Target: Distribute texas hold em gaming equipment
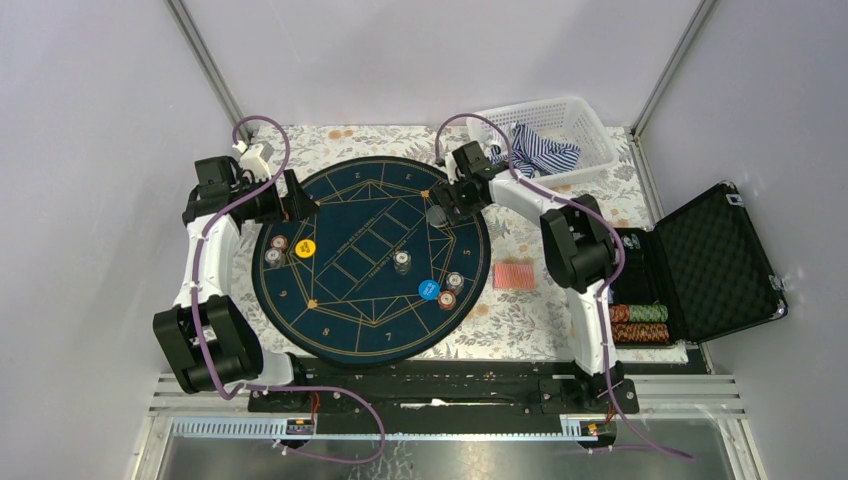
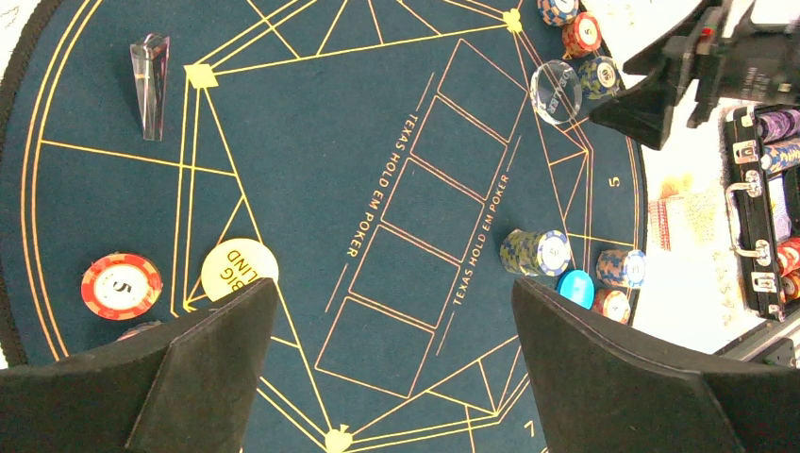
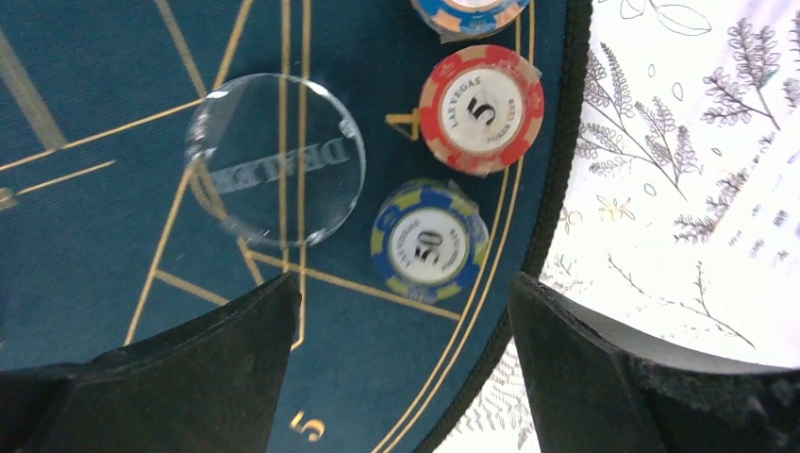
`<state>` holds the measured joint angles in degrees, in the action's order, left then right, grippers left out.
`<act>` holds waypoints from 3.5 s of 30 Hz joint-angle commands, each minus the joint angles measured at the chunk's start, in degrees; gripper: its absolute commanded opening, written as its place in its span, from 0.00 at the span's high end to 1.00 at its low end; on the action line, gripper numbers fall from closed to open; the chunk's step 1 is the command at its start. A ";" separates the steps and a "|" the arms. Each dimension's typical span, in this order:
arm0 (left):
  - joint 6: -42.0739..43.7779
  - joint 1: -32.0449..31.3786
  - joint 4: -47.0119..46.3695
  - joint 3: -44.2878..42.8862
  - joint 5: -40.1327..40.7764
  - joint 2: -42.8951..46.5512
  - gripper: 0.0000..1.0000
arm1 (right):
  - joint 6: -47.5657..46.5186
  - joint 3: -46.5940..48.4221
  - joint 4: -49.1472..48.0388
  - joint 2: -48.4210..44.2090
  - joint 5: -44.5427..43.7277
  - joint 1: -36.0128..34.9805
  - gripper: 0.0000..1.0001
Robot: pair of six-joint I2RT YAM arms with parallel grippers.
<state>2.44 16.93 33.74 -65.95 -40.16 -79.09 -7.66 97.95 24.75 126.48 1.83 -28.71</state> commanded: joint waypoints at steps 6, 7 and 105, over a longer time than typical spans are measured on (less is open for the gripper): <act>-0.13 -0.10 -2.07 -0.80 -1.50 0.42 0.01 | -2.03 -2.56 2.67 -15.11 12.21 -0.33 0.01; -0.14 -0.06 -2.01 -0.76 -1.58 0.55 0.01 | -2.17 -3.02 2.78 -15.77 13.77 -0.72 0.00; 0.42 -0.10 -2.06 0.87 0.95 2.84 0.01 | -24.67 -27.48 0.92 -25.51 12.96 -29.56 0.60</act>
<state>2.44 16.93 33.65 -65.39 -39.62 -78.59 -31.31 71.13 27.51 103.50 15.88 -57.60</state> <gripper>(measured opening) 0.989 0.502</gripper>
